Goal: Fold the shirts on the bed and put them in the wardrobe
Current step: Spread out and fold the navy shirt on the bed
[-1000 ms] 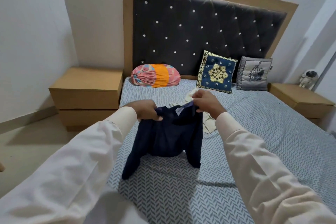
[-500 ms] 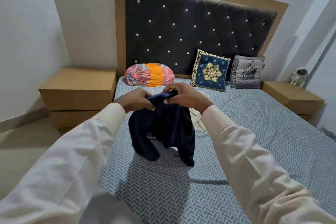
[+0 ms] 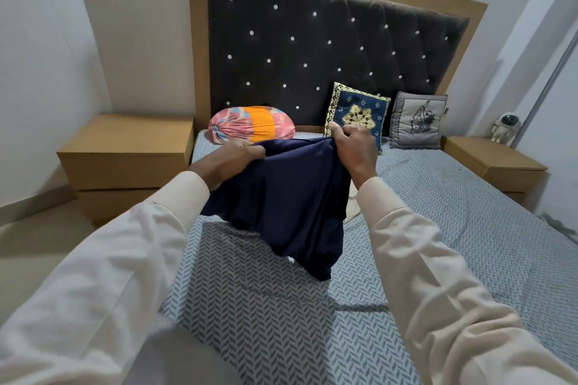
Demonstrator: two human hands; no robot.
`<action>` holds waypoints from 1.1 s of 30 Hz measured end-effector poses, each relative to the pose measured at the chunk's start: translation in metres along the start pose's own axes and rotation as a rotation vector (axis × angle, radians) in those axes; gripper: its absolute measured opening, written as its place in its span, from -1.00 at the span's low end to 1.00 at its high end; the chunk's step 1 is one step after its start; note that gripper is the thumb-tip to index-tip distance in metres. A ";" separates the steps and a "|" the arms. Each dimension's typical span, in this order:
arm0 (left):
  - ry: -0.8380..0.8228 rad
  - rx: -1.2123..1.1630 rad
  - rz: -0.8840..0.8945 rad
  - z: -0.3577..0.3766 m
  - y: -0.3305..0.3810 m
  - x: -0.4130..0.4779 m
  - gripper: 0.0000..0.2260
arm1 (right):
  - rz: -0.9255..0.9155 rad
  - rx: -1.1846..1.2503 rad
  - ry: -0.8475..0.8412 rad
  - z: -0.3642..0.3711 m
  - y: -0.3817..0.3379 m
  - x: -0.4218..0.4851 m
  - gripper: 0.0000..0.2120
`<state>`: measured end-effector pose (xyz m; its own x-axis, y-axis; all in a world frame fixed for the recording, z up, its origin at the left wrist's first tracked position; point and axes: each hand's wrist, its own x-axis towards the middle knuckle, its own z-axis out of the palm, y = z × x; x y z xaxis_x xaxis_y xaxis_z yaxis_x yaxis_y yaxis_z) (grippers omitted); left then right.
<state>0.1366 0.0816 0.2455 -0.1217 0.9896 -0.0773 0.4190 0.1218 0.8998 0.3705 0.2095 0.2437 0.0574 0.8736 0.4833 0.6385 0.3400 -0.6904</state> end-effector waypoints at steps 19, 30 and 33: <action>-0.131 -0.147 0.124 0.020 -0.003 0.012 -0.67 | 0.039 0.282 -0.927 0.027 -0.011 -0.044 -0.74; -0.215 -0.375 -0.063 0.007 -0.059 0.015 -0.75 | 0.076 0.586 -0.612 0.002 -0.018 -0.027 -0.86; -0.200 -0.532 0.016 0.002 -0.050 0.010 -0.72 | 0.186 0.465 -0.450 0.008 0.002 -0.020 -0.70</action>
<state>0.1164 0.0853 0.1989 0.0754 0.9926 -0.0947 -0.0982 0.1019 0.9899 0.3643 0.1951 0.2281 -0.2552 0.9579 0.1318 0.2465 0.1963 -0.9491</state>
